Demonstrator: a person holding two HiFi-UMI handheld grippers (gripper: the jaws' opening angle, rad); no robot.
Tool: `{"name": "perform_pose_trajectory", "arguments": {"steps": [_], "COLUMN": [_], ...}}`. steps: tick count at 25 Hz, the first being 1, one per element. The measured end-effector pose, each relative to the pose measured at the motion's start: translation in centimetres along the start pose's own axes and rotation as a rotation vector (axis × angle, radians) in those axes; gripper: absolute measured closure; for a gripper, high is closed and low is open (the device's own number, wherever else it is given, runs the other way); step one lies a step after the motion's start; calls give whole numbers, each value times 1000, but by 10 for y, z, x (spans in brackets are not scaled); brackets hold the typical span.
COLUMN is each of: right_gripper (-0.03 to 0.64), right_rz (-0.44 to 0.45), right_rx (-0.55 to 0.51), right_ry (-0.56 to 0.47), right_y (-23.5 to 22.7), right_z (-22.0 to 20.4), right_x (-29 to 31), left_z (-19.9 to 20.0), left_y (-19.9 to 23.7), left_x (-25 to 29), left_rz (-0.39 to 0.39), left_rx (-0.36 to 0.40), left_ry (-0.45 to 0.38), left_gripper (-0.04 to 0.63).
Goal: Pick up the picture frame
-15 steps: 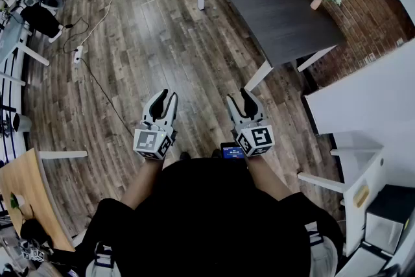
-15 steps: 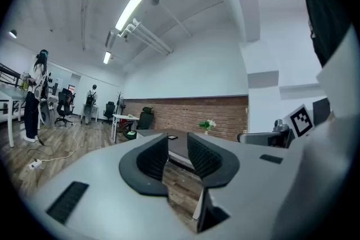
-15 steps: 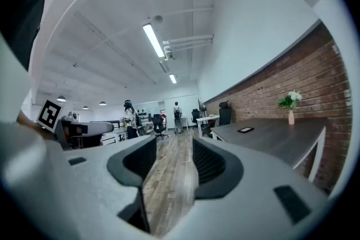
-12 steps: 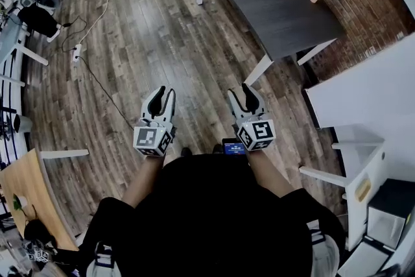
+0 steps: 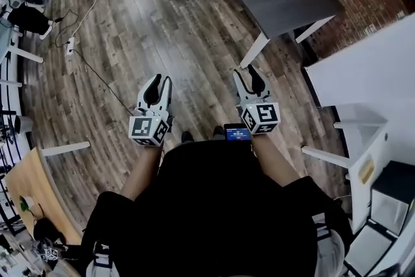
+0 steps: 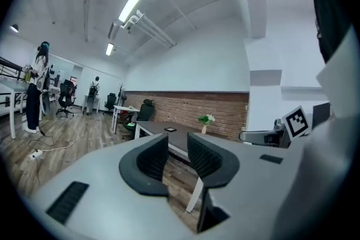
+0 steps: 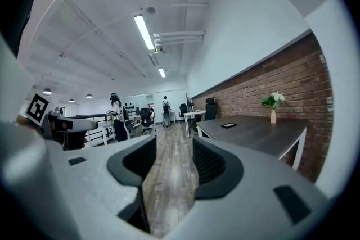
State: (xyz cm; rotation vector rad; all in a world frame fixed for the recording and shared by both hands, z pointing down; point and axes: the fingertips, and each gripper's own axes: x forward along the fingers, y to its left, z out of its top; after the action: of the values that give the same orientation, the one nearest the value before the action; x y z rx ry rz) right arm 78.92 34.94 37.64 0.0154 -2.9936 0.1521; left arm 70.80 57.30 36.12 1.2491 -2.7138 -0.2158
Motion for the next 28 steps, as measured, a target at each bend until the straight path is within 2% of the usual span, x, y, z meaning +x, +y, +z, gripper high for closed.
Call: {"name": "perform_pose_trajectory", "arguments": {"steps": [2,6,12,19,24,28], "right_gripper": [413,413,413,413,413,413], "right_rz": [7,16,57,70,73,82], "right_rx": [5,27,48,90,121,107], "right_ry": [-7,-16,-19,-14,4,26], "right_y": [-5,-19,-45,-71,-78,-80], "right_z": [0,-1,-4,-20,-34,-34], "right_x": [-5,-11,-19,-20,1,41], "left_z": [-3,-7,-24,-31,-38,-40], "left_y": [-7,-15,-31,-51,-34,-4], "left_x": [1,3,14,28,46,77], "left_rz": [-17,4,36,44,44,47], "left_rx": [5,9,-54,-31,-53,-85], "left_ry": [11,21,51,66,92,96], "left_gripper": [506,506,506,506,506,506]}}
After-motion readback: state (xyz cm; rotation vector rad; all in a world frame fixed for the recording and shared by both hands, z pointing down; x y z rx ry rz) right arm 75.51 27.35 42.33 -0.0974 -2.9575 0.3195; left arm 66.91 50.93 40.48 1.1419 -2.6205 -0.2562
